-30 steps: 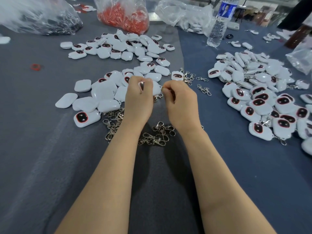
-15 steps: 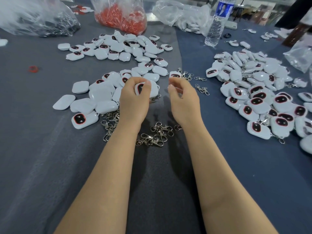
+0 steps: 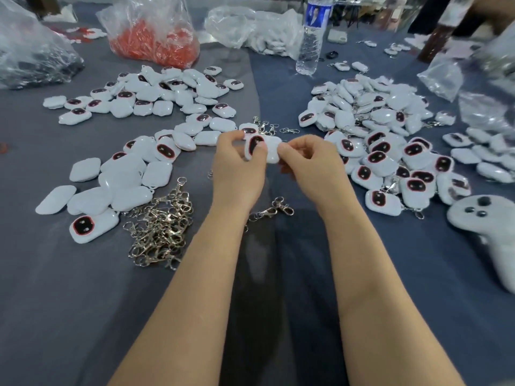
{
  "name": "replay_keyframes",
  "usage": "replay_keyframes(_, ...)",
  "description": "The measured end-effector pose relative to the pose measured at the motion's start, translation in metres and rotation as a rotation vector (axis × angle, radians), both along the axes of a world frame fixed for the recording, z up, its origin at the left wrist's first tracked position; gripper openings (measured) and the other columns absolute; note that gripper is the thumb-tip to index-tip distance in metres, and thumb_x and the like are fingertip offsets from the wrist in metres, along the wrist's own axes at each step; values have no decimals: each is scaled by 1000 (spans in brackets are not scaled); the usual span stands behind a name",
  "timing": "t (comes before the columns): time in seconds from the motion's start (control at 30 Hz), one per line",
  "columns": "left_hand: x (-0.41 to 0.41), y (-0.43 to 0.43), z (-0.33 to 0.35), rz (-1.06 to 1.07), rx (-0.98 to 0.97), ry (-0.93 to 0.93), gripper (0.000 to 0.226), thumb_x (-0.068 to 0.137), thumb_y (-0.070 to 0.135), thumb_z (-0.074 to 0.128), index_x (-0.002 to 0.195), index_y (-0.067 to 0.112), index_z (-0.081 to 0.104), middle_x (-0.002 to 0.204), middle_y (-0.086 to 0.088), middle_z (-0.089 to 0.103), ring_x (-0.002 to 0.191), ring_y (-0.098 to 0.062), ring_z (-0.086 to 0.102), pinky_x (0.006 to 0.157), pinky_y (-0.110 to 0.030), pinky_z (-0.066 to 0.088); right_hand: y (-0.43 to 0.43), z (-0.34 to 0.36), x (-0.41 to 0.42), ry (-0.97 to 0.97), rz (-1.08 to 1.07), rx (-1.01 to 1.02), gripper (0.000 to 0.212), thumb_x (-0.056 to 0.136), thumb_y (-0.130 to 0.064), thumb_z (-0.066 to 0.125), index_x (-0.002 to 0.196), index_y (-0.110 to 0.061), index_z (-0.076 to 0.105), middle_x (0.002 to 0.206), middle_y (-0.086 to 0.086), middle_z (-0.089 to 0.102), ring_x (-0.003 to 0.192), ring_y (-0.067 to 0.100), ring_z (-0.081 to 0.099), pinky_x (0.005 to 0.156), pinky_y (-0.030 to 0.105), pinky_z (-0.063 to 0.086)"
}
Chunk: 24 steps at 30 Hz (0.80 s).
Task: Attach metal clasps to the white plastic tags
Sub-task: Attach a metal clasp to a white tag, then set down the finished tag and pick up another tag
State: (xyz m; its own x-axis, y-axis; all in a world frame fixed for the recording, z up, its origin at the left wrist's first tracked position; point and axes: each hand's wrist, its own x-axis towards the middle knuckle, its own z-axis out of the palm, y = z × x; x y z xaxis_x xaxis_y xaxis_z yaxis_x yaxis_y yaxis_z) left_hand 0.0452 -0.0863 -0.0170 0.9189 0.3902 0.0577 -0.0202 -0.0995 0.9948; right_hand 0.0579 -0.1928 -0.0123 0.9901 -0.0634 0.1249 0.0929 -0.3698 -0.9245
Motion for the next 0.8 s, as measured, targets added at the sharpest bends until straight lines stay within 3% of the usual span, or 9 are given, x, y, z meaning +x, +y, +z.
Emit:
replay_keyframes(0.1, 12, -44, 7, -132, -14, -11, 13, 89, 22, 59, 91, 28, 48, 101, -8, 66, 95, -27, 63, 90, -46, 50, -42, 3, -1, -41, -141, -63, 22, 88, -33, 62, 85, -12, 63, 75, 1, 63, 71, 13, 58, 68, 27, 47)
replay_keyframes(0.2, 21, -87, 6, -264, 12, -21, 10, 90, 21, 59, 93, 25, 50, 98, -7, 66, 91, -25, 65, 87, -45, 51, -79, 2, -3, -75, -354, -178, 21, 88, -34, 61, 92, -14, 60, 74, -8, 57, 71, 8, 55, 61, 16, 36)
replay_keyframes(0.3, 28, -122, -4, -357, 47, -24, 7, 92, 17, 57, 98, 19, 53, 104, -8, 64, 94, -27, 63, 89, -43, 51, -104, -2, -4, -53, -499, -270, 20, 89, -29, 58, 104, -16, 56, 81, -7, 58, 86, 17, 58, 73, 24, 39)
replay_keyframes(0.4, 36, -146, -16, -370, 203, -28, 21, 91, 15, 57, 112, 14, 62, 120, -8, 58, 103, -18, 57, 93, -24, 43, -118, -12, -2, -2, -538, -386, 24, 90, -25, 57, 113, -16, 54, 108, 3, 60, 102, 23, 56, 89, 37, 45)
replay_keyframes(0.53, 43, -164, -23, -334, 239, -49, 23, 88, 10, 57, 111, 10, 62, 121, -9, 53, 94, -13, 55, 76, -9, 37, -126, -22, 3, 9, -606, -364, 32, 90, -25, 59, 119, -20, 49, 117, 4, 52, 98, 20, 55, 78, 32, 43)
replay_keyframes(0.67, 44, -168, -23, -282, 87, -26, 15, 89, 9, 55, 103, 9, 62, 108, -6, 64, 82, -2, 55, 66, 1, 38, -125, -24, 9, -34, -622, -363, 31, 92, -23, 55, 123, -23, 51, 126, 2, 45, 98, 17, 55, 75, 26, 36)
replay_keyframes(0.73, 45, -167, -21, -281, -35, 14, 13, 90, 9, 53, 100, 9, 62, 101, -6, 66, 81, -4, 60, 75, -6, 47, -124, -24, 11, -24, -615, -373, 31, 92, -24, 55, 123, -23, 52, 128, 1, 44, 99, 16, 55, 74, 25, 35)
replay_keyframes(0.8, 45, -165, -19, -280, -130, 52, 12, 89, 8, 52, 96, 10, 61, 97, -7, 67, 91, -20, 65, 88, -35, 53, -124, -25, 10, -12, -606, -361, 32, 90, -23, 55, 122, -21, 52, 128, 0, 43, 101, 16, 55, 74, 24, 34)
